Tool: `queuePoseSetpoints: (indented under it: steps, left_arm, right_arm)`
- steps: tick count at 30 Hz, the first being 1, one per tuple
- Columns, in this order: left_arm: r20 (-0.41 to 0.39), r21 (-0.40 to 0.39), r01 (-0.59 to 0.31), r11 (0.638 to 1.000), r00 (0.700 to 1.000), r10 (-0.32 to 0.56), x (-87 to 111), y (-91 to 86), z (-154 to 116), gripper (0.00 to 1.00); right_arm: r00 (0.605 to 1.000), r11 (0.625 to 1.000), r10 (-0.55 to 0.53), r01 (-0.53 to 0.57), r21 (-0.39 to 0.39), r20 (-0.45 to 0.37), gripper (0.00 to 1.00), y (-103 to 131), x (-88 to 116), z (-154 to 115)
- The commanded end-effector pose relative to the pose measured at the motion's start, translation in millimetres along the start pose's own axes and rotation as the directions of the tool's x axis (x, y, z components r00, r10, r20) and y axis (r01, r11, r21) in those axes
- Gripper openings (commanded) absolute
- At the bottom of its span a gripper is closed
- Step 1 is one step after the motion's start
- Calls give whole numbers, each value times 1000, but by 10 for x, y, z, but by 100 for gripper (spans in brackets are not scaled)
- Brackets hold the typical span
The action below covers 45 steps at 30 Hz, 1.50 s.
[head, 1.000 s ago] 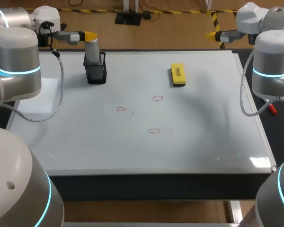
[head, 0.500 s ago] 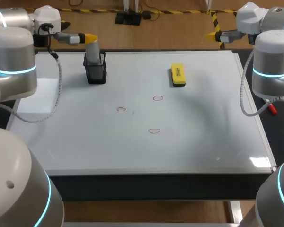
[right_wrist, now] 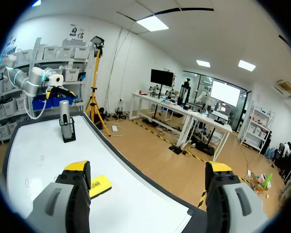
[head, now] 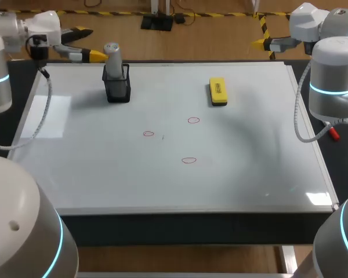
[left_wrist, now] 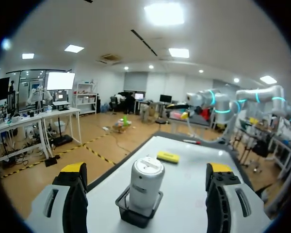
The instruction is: Pick up the inspection probe, press it on each red-marked spot on the whiteboard one by one, put down the probe, pick up the eraser, and wipe off all the red marks.
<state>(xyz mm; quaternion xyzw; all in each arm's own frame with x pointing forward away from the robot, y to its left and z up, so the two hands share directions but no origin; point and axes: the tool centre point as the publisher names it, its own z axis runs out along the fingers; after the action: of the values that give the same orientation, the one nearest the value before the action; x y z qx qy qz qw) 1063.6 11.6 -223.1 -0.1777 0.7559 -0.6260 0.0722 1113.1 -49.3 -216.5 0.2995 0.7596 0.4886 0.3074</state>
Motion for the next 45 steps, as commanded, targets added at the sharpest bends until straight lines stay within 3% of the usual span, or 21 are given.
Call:
queuePoseSetpoints:
  steps: [1,11,20,45]
  left_arm:
    - [-336,55,3,998,942,16,-107,91,103,100]
    - [-457,178,18,984,887,66,-85,211,259,100]
    - [-480,200,31,979,875,70,-99,281,436,100]
    - [-459,196,56,979,888,41,-36,326,824,100]
  right_arm:
    - [1000,1000,0,0,2,-1,100,1,-5,1]
    - [1000,1000,0,0,2,-1,100,1,-5,1]
    - [1000,1000,0,0,2,-1,100,1,-5,1]
    - [1000,1000,0,0,2,-1,100,1,-5,1]
